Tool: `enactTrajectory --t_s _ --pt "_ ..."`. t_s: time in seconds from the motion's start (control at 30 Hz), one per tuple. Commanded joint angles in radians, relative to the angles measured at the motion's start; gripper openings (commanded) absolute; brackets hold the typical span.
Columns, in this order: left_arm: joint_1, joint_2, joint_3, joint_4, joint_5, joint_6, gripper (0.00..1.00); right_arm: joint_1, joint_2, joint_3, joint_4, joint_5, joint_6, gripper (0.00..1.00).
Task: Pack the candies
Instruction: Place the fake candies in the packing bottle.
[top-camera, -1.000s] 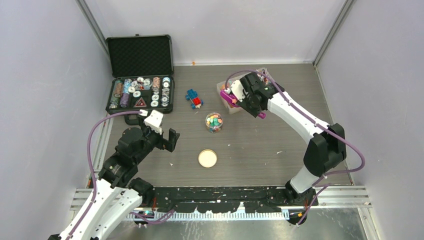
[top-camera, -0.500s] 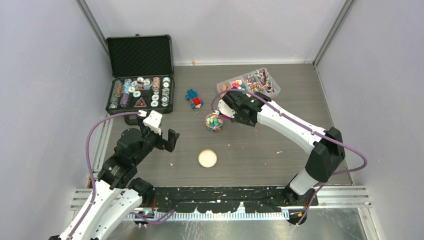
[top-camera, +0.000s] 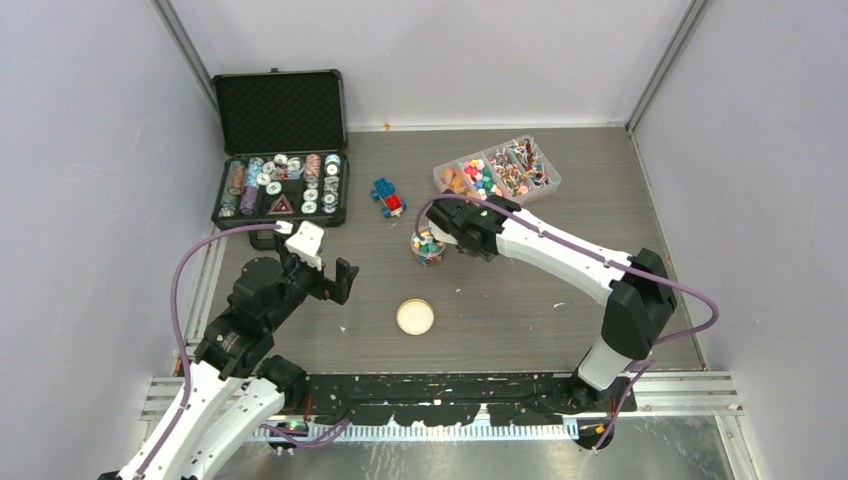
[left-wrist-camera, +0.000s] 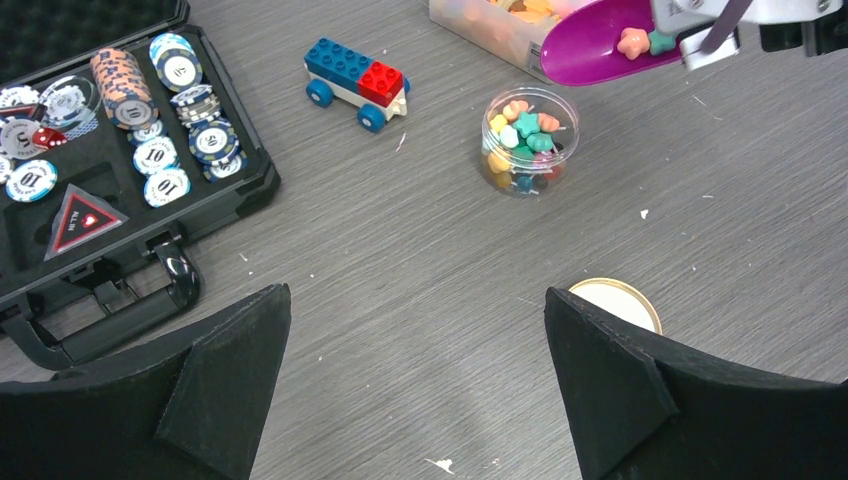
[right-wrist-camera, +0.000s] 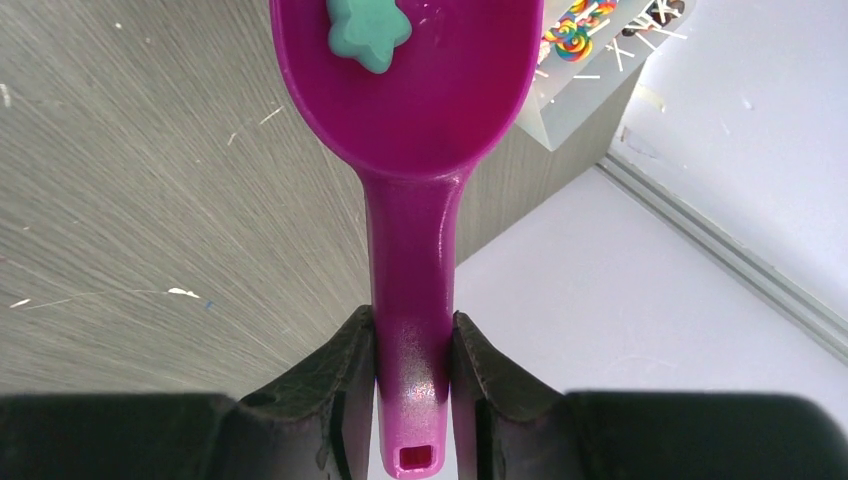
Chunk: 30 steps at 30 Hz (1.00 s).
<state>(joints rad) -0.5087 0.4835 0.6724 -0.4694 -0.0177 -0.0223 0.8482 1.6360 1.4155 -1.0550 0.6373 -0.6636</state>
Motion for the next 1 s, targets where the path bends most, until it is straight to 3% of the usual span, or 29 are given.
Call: enactTrajectory --t_s 0.0,0.97 --pt "-0.002 -0.014 0.0 0.027 -0.004 -0.004 1.0 0.02 0.022 0.016 0.001 0.141 -0.128 0.0" --pt "-0.002 -0.037 -0.004 0.028 -0.01 -0.002 1.0 0.101 0.01 -0.137 0.242 0.332 -0.41 0.01"
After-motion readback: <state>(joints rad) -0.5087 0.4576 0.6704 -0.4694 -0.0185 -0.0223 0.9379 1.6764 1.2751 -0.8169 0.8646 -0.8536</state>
